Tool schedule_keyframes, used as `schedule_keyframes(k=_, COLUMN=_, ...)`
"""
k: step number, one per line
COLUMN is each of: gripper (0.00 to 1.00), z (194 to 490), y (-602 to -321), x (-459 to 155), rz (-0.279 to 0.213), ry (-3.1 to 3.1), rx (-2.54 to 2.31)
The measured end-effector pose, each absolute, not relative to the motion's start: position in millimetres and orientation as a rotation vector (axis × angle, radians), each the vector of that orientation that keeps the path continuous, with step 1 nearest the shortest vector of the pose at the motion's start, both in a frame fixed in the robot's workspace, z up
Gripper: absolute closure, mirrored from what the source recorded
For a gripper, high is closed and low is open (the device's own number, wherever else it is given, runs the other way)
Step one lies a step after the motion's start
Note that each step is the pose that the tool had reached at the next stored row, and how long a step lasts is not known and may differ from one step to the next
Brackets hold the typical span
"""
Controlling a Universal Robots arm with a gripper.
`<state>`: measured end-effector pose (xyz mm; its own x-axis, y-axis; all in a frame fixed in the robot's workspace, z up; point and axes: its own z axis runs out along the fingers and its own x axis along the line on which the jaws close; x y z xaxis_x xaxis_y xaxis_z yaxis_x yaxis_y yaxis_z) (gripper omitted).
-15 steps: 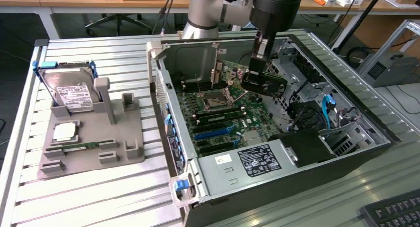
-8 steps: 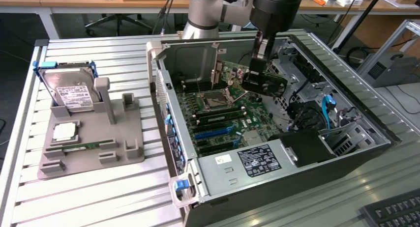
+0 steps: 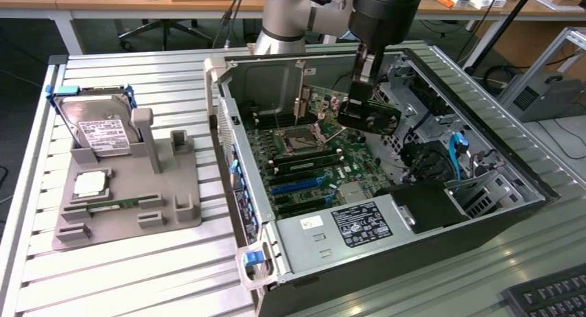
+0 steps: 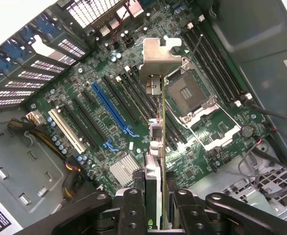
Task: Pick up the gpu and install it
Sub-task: 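Insert the gpu into the slot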
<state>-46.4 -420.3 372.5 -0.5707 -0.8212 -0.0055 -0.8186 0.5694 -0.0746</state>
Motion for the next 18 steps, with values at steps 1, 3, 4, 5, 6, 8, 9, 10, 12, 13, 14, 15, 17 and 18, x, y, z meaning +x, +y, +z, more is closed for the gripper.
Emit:
schedule_keyframes(k=1, gripper=0.73, z=372.5, y=-420.3, x=-46.4, rz=-0.099, ry=2.747, rx=-1.439)
schedule_keyframes(k=3, gripper=0.73, z=372.5, y=-420.3, x=-46.4, rz=-0.099, ry=2.744, rx=-1.443)
schedule_keyframes(k=4, gripper=0.73, z=372.5, y=-420.3, x=-46.4, rz=-0.099, ry=2.743, rx=-1.445)
schedule_keyframes(k=5, gripper=0.73, z=372.5, y=-420.3, x=-46.4, rz=-0.099, ry=2.742, rx=-1.447)
schedule_keyframes(k=6, gripper=0.73, z=372.5, y=-420.3, x=-46.4, rz=-0.099, ry=2.741, rx=-1.449)
schedule_keyframes(k=8, gripper=0.73, z=372.5, y=-420.3, x=-46.4, rz=-0.099, ry=2.738, rx=-1.454)
schedule_keyframes(k=9, gripper=0.73, z=372.5, y=-420.3, x=-46.4, rz=-0.099, ry=2.736, rx=-1.457)
schedule_keyframes(k=10, gripper=0.73, z=372.5, y=-420.3, x=-46.4, rz=-0.098, ry=2.735, rx=-1.460)
schedule_keyframes(k=12, gripper=0.73, z=372.5, y=-420.3, x=-46.4, rz=-0.098, ry=2.734, rx=-1.462)
schedule_keyframes(k=13, gripper=0.73, z=372.5, y=-420.3, x=-46.4, rz=-0.099, ry=2.733, rx=-1.464)
schedule_keyframes(k=14, gripper=0.73, z=372.5, y=-420.3, x=-46.4, rz=-0.099, ry=2.732, rx=-1.465)
schedule_keyframes(k=15, gripper=0.73, z=372.5, y=-420.3, x=-46.4, rz=-0.099, ry=2.731, rx=-1.466)
schedule_keyframes(k=17, gripper=0.73, z=372.4, y=-420.3, x=-46.4, rz=-0.099, ry=2.730, rx=-1.470)
schedule_keyframes(k=18, gripper=0.73, z=372.5, y=-420.3, x=-46.4, rz=-0.099, ry=2.729, rx=-1.472)
